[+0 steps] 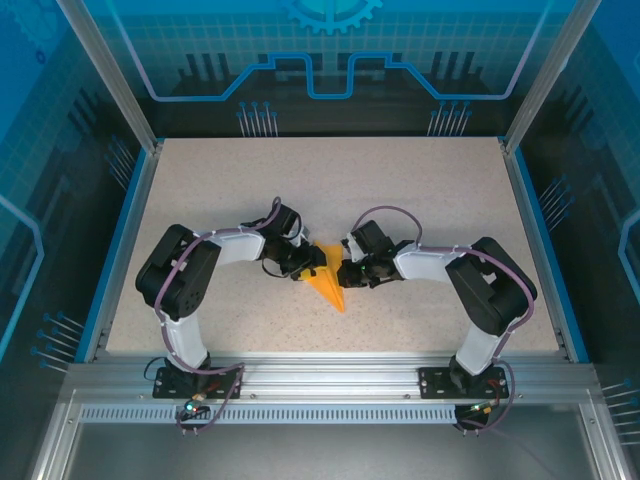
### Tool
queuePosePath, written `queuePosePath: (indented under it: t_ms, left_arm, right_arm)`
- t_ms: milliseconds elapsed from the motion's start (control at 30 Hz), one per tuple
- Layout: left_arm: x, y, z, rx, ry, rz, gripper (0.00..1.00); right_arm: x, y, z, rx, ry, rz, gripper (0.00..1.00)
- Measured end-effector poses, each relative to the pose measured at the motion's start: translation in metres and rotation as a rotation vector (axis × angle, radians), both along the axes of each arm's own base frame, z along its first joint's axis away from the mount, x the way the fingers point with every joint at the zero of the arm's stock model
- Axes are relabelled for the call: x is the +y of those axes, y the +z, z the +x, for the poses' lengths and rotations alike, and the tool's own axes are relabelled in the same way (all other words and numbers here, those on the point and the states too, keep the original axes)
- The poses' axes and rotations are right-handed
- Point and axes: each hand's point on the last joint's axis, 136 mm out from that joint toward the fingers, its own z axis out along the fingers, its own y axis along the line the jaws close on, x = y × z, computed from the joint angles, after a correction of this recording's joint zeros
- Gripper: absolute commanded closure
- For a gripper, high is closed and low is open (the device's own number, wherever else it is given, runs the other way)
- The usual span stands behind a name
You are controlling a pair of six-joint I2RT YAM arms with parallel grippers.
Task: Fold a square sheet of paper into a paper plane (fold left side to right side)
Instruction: Fourth fold the wing at the center of the table.
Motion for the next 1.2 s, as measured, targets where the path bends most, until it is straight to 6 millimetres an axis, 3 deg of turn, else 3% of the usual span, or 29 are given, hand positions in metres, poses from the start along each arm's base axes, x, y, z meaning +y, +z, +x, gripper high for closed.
queuePosePath:
  t_ms: [633,1200]
  left_arm:
    - [0.0,0.0,0.0001,0.0,0.0,0.0,0.54]
    - [0.0,0.0,0.0001,0.0,0.0,0.0,0.54]
  right_arm:
    - [0.0015,0.0092,-0.0036,-0.018,0.008,-0.004,0.94]
    - [0.0,0.0006,-0.0044,-0.003,0.006,-0.03,0.94]
